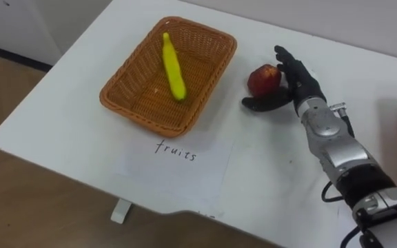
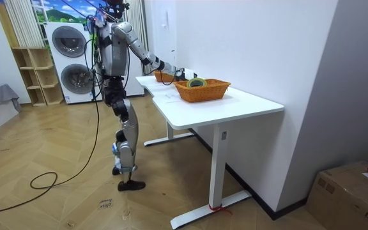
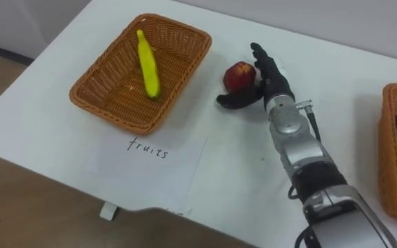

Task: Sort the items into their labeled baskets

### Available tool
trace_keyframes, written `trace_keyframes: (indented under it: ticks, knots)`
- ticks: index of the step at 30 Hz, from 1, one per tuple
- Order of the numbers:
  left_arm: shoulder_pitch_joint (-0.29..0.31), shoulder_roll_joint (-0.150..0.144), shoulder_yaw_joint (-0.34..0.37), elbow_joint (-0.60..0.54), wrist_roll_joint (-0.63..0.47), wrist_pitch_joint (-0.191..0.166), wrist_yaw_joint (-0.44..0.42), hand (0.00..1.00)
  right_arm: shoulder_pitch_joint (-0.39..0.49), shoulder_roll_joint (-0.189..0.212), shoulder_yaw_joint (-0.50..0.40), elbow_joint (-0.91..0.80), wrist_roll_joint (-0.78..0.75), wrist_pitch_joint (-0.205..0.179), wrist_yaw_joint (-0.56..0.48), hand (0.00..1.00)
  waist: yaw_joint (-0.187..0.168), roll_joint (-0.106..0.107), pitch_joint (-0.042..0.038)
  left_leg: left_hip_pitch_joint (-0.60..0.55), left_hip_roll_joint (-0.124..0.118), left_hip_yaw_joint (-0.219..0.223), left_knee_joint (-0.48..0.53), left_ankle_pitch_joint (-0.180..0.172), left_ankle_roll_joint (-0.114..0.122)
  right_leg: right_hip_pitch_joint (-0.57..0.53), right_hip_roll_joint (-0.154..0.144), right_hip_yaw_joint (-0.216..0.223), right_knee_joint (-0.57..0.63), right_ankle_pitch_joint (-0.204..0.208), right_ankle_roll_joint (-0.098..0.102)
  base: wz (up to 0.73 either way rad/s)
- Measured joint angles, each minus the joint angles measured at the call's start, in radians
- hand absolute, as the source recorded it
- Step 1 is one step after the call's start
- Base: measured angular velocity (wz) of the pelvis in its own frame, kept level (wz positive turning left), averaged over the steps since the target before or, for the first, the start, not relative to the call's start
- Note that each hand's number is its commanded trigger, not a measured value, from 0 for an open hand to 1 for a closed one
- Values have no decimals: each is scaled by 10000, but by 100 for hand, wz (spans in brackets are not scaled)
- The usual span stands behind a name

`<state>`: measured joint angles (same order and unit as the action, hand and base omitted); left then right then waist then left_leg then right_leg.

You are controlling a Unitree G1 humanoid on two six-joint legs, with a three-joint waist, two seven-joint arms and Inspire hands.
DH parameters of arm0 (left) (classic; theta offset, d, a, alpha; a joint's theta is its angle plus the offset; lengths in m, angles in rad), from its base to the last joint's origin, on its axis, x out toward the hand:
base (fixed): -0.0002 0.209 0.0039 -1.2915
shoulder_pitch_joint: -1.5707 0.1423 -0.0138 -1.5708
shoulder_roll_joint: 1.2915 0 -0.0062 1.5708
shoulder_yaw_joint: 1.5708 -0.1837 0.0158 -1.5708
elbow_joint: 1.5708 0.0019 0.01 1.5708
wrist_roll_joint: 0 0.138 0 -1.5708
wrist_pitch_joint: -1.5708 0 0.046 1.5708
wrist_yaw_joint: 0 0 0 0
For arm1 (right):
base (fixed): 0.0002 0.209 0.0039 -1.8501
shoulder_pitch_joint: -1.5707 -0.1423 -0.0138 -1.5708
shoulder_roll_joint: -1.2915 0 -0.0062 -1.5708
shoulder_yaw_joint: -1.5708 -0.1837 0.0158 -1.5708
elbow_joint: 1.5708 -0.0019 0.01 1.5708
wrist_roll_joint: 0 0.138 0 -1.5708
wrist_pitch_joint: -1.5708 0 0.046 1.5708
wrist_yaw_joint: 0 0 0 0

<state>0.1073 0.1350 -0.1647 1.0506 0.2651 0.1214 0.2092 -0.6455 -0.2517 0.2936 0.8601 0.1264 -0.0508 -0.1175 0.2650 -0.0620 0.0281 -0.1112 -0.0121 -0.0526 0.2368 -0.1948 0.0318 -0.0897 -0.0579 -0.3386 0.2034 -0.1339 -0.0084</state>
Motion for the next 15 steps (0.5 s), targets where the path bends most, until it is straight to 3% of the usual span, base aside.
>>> trace_keyframes:
  ticks: [4,15]
  knots:
    - [-346,7,-250,427,11,-14,-39,0,-8,19,-3,157,-692,-2,-8,0,200,-41,6,31,10,106,6,1,2,-18,0,98,17,0,0,-7]
    - [-286,-3,-267,706,14,7,-49,0,-13,47,-22,264,-1126,-10,-148,0,362,-67,10,-12,2,179,-4,1,3,-157,-11,98,184,-1,-3,-2]
